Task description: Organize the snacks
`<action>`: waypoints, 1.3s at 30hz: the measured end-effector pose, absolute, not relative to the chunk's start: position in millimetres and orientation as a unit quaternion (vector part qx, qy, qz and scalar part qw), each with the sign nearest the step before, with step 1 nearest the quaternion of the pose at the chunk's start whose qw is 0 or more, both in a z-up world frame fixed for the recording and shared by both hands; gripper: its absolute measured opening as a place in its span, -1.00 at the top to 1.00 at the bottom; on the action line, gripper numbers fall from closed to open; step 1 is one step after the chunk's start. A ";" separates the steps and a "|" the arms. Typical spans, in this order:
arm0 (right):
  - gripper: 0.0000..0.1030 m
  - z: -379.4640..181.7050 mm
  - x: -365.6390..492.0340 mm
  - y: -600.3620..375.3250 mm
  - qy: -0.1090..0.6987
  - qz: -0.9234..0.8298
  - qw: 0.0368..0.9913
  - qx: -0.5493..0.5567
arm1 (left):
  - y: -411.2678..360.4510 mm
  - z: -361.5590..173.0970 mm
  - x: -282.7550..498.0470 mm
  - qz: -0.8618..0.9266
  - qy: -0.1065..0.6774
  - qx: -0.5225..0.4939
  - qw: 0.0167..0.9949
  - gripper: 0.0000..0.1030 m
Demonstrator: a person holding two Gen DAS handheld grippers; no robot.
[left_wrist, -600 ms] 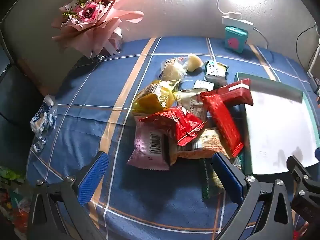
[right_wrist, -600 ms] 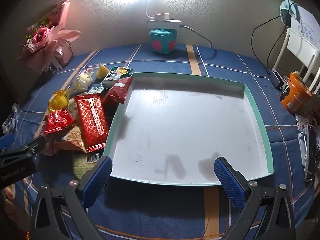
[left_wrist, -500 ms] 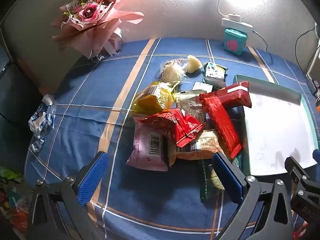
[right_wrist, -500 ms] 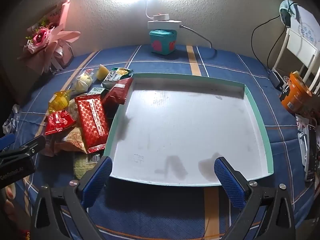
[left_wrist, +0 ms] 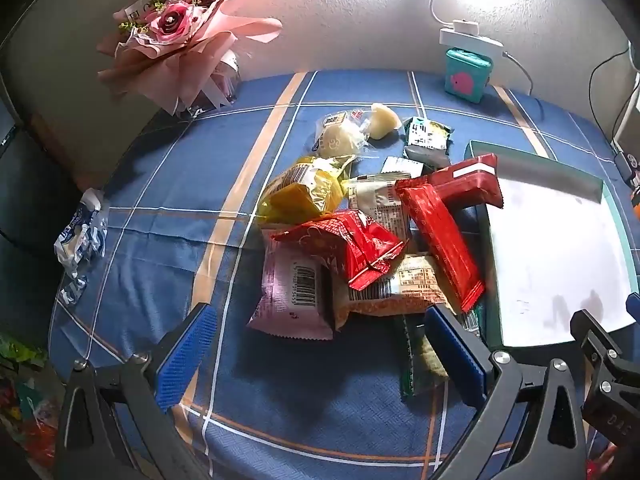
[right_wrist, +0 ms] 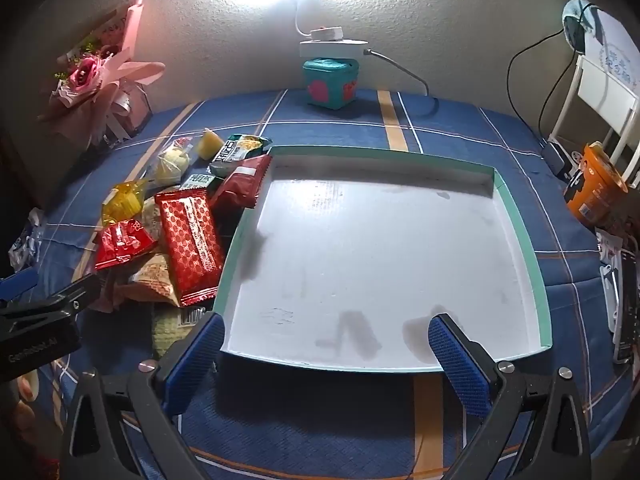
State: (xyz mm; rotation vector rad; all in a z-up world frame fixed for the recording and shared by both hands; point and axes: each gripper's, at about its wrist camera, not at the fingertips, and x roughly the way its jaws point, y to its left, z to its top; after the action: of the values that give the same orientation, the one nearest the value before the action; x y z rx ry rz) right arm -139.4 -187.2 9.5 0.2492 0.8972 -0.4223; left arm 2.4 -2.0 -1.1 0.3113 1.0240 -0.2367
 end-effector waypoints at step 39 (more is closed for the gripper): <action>-1.00 12.0 -138.6 -187.3 0.429 -0.200 0.872 0.122 | -1.2 0.4 0.6 -0.118 0.482 0.149 0.855 -1.00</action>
State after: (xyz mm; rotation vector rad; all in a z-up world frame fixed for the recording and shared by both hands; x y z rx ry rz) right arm -138.6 -187.3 12.0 0.2540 0.8963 -0.4190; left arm 0.6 -1.2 0.4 0.3123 1.0138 -0.2479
